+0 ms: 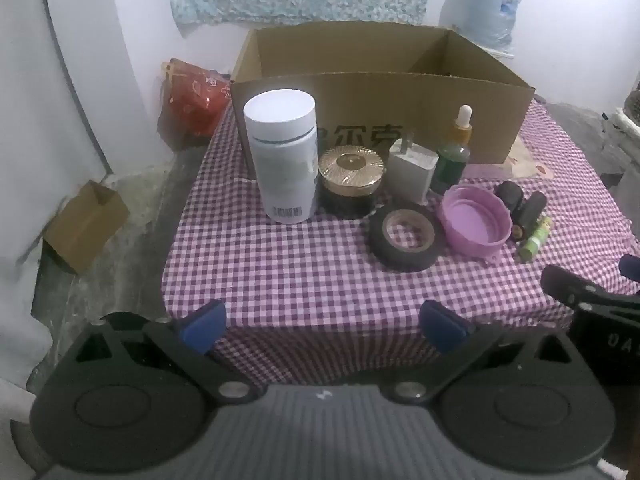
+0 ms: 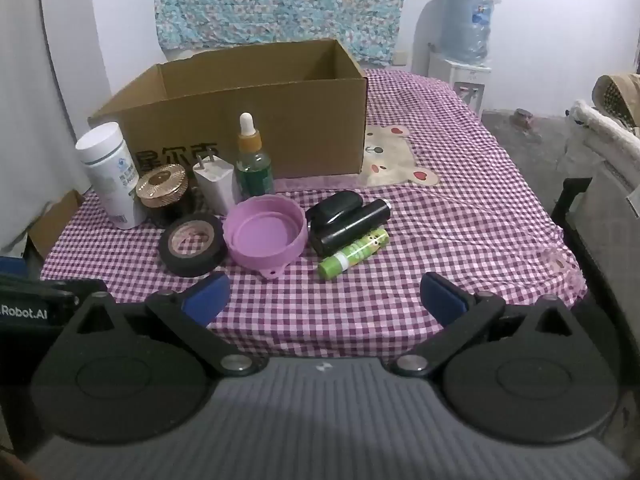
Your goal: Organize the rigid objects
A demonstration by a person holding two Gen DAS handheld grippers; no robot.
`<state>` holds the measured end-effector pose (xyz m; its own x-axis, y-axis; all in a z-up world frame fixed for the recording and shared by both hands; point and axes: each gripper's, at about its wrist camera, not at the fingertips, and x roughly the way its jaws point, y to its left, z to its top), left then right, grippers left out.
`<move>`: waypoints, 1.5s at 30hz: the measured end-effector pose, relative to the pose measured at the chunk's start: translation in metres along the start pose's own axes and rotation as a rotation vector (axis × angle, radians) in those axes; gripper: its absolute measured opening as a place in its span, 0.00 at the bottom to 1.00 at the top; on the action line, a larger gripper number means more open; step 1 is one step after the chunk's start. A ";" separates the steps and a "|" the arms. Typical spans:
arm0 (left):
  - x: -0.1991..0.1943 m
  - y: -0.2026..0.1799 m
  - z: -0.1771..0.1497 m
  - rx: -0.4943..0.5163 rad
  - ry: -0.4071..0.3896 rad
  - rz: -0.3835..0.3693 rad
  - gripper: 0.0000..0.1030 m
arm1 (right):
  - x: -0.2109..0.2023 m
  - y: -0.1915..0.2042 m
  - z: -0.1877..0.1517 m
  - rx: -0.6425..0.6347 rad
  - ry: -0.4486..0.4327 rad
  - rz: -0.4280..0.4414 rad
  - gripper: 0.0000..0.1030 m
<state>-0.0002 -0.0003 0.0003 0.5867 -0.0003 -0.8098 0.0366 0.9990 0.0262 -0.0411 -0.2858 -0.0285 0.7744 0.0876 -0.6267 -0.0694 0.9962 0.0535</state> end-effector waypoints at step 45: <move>-0.003 0.002 -0.004 0.006 0.005 0.052 1.00 | -0.013 0.015 0.005 -0.040 0.000 0.054 0.99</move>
<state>-0.0053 0.0023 0.0006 0.5843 0.0519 -0.8099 0.0108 0.9974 0.0716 -0.0486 -0.2724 -0.0156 0.7687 0.1416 -0.6238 -0.1363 0.9891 0.0566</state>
